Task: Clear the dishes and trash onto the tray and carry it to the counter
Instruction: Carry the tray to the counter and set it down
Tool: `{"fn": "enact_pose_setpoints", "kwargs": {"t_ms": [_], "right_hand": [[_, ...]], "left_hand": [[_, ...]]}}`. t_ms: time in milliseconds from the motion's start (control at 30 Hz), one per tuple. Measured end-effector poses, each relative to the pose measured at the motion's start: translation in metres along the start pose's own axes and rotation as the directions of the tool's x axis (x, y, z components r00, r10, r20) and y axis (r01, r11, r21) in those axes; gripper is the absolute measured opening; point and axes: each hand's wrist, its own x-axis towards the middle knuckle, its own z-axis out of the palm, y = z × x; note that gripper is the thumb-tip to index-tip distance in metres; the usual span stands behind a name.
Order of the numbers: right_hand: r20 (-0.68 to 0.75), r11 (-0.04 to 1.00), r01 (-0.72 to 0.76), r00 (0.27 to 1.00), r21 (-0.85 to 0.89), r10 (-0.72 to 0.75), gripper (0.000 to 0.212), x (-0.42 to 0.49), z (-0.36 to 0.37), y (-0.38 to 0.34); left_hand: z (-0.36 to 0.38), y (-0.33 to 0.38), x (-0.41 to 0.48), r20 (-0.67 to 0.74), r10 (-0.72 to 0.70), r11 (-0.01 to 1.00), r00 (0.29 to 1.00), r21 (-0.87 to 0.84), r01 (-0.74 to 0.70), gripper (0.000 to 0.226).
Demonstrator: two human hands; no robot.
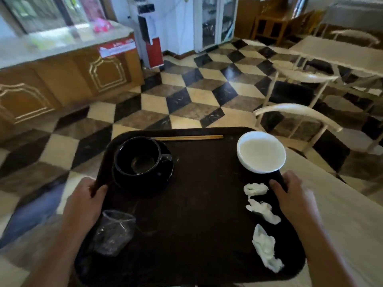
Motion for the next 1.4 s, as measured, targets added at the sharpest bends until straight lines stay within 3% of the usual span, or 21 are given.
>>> {"fn": "enact_pose_setpoints", "kwargs": {"t_ms": [100, 200, 333, 633, 800, 1133, 1400], "right_hand": [[0.100, 0.996, 0.089, 0.991, 0.012, -0.090, 0.024, 0.011, 0.033, -0.041], [0.181, 0.983, 0.183, 0.966, 0.023, -0.184, 0.024, 0.020, 0.066, -0.088], [0.277, 0.958, 0.285, 0.921, -0.003, -0.273, 0.022, 0.028, 0.112, -0.153], [0.382, 0.891, 0.453, 0.821, 0.018, -0.425, 0.024, 0.017, 0.233, -0.320], [0.426, 0.865, 0.501, 0.778, 0.020, -0.461, 0.022, 0.009, 0.293, -0.399], [0.490, 0.813, 0.582, 0.711, -0.009, -0.504, 0.018, 0.023, 0.398, -0.522], [0.542, 0.801, 0.597, 0.659, 0.046, -0.522, 0.022, 0.069, 0.493, -0.619]], "left_hand": [[-0.034, -0.034, -0.017, -0.134, -0.083, 0.996, 0.987, 0.002, 0.084, 0.015], [-0.064, -0.066, -0.025, -0.134, -0.207, 0.978, 0.969, -0.053, 0.202, 0.013], [-0.096, -0.106, -0.027, -0.258, -0.309, 0.949, 0.915, -0.021, 0.315, 0.013], [-0.172, -0.220, 0.027, -0.333, -0.479, 0.872, 0.812, -0.080, 0.482, 0.014], [-0.211, -0.278, 0.066, -0.331, -0.547, 0.832, 0.769, -0.106, 0.545, 0.022], [-0.256, -0.346, 0.132, -0.390, -0.626, 0.758, 0.675, -0.104, 0.644, 0.017], [-0.272, -0.392, 0.235, -0.382, -0.681, 0.711, 0.625, -0.139, 0.689, 0.015]]}}
